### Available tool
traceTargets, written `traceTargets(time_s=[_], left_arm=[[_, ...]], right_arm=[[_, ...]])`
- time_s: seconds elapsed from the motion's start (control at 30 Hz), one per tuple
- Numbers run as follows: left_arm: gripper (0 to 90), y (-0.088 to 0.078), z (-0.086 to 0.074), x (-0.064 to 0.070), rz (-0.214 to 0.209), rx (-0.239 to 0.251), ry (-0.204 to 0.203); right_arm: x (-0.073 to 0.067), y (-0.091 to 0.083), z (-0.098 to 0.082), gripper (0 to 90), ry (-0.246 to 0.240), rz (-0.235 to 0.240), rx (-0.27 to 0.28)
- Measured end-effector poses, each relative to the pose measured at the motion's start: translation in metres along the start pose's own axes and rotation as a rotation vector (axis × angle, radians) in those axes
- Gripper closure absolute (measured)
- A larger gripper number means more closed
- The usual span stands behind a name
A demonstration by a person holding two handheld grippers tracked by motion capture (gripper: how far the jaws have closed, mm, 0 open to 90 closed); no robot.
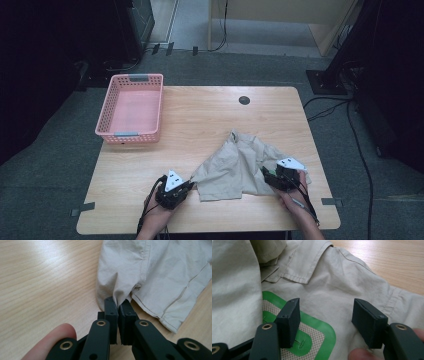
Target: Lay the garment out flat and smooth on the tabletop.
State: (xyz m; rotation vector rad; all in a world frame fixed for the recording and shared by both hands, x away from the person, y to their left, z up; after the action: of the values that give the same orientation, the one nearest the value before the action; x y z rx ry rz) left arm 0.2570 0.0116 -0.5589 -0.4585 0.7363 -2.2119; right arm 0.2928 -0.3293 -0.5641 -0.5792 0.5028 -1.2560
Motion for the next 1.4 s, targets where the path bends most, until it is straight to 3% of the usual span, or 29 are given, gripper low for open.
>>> traceTargets(time_s=[0.1, 0.2, 0.27, 0.4, 0.5, 0.57, 0.7, 0.8, 1.07, 1.2, 1.33, 1.4], left_arm=[[82.5, -0.004, 0.000, 0.001, -0.008, 0.017, -0.005], [71.0, -0.012, 0.006, -0.003, 0.029, 0.052, -0.051], [64.6, -0.020, 0.014, -0.003, 0.039, 0.076, -0.059], [58.7, -0.034, 0.031, 0.014, 0.022, 0.139, -0.016], [58.5, -0.036, 0.036, 0.033, -0.006, 0.150, 0.034], [59.0, -0.033, 0.036, 0.048, -0.045, 0.136, 0.068], [60.0, -0.016, 0.029, 0.071, -0.097, 0.062, 0.136], [59.7, -0.005, 0.023, 0.078, -0.122, 0.009, 0.149], [63.1, 0.013, 0.010, 0.078, -0.118, -0.078, 0.150], [73.8, 0.015, 0.008, 0.077, -0.111, -0.083, 0.151], [90.0, 0.015, 0.007, 0.075, -0.100, -0.076, 0.151], [90.0, 0.014, 0.007, 0.074, -0.104, -0.076, 0.159]], right_arm=[[-0.002, -0.003, -0.002, 37.8, -0.010, 0.010, -0.002], [-0.001, -0.002, -0.002, 35.4, -0.013, 0.013, -0.007], [-0.001, -0.002, -0.002, 35.2, -0.011, 0.010, -0.007], [-0.001, -0.002, -0.003, 34.9, -0.010, 0.008, -0.004], [-0.002, -0.002, -0.003, 34.9, -0.007, 0.006, -0.003], [-0.002, -0.002, -0.003, 34.9, -0.006, 0.006, -0.003], [-0.002, -0.002, -0.003, 34.8, -0.006, 0.005, -0.002], [-0.002, -0.002, -0.003, 34.8, -0.007, 0.005, -0.002], [-0.002, -0.002, -0.003, 34.8, -0.008, 0.005, -0.002], [-0.002, -0.002, -0.003, 34.8, -0.009, 0.004, -0.001], [-0.002, -0.002, -0.003, 34.8, -0.010, 0.003, -0.002], [-0.002, -0.002, -0.003, 34.7, -0.012, 0.002, -0.001]])
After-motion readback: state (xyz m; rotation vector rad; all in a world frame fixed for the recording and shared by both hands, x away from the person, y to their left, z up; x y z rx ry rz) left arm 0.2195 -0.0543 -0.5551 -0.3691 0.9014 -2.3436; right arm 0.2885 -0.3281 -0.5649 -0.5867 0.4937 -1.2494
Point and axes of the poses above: each handheld gripper's, and its own axes: y roughly forward along the jaws, z roughly out of its top, x roughly to its right, the point moved 5 cm from there along y, roughly forward along the jaws, and after that the axes turned 1 degree about z, right-handed, at the moved point
